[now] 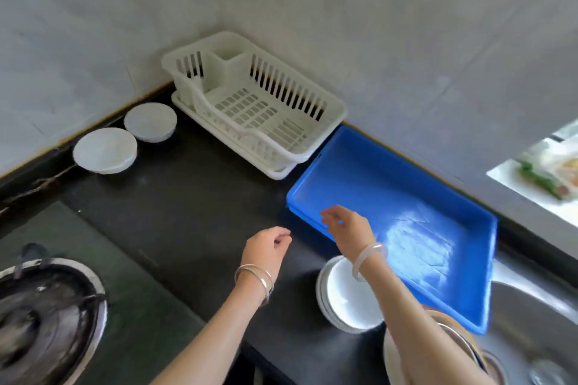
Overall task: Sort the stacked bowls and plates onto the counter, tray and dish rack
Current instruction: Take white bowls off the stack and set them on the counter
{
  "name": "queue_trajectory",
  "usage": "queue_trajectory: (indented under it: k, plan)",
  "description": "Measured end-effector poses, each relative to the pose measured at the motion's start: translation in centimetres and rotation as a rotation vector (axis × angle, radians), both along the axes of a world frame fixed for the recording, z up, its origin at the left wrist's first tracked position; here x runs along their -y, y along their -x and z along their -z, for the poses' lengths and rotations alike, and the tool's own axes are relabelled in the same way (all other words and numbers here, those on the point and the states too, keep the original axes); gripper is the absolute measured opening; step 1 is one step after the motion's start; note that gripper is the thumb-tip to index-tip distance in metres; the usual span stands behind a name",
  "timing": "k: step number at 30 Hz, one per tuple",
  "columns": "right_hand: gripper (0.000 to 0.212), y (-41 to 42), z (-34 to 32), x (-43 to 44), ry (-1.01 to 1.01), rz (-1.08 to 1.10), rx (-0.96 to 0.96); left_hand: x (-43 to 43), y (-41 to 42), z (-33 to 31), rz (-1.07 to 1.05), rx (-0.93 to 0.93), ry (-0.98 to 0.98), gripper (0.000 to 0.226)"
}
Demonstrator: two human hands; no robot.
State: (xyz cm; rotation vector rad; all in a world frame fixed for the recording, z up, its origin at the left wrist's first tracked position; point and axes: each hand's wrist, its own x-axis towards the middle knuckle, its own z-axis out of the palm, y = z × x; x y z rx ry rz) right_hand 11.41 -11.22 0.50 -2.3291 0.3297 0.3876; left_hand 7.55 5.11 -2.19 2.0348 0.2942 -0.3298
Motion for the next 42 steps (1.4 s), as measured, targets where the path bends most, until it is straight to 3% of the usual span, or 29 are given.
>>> queue_trajectory:
  k: [7,17,22,28,35,42]
  plan:
    - [0.021,7.0,1.4,7.6,0.248,0.061,-0.008,6.9,3.0,0.9,0.239,-0.003,-0.155,0.027]
    - [0.020,8.8,2.0,8.4,0.453,0.017,-0.056,8.0,4.0,1.6,0.204,0.024,-0.188,0.023]
    - [0.019,9.2,1.4,9.0,0.432,0.068,-0.063,7.8,3.9,1.4,0.181,-0.012,-0.143,0.024]
    - [0.018,9.6,-0.8,10.9,0.396,0.199,-0.006,8.6,3.2,1.1,0.203,-0.075,-0.222,0.025]
    - [0.017,10.3,-1.7,11.6,0.330,0.271,-0.010,9.2,2.7,0.5,0.216,-0.070,-0.333,0.009]
    - [0.017,10.0,-3.2,11.6,0.246,0.295,0.032,7.8,1.4,-1.0,0.185,-0.025,-0.247,0.010]
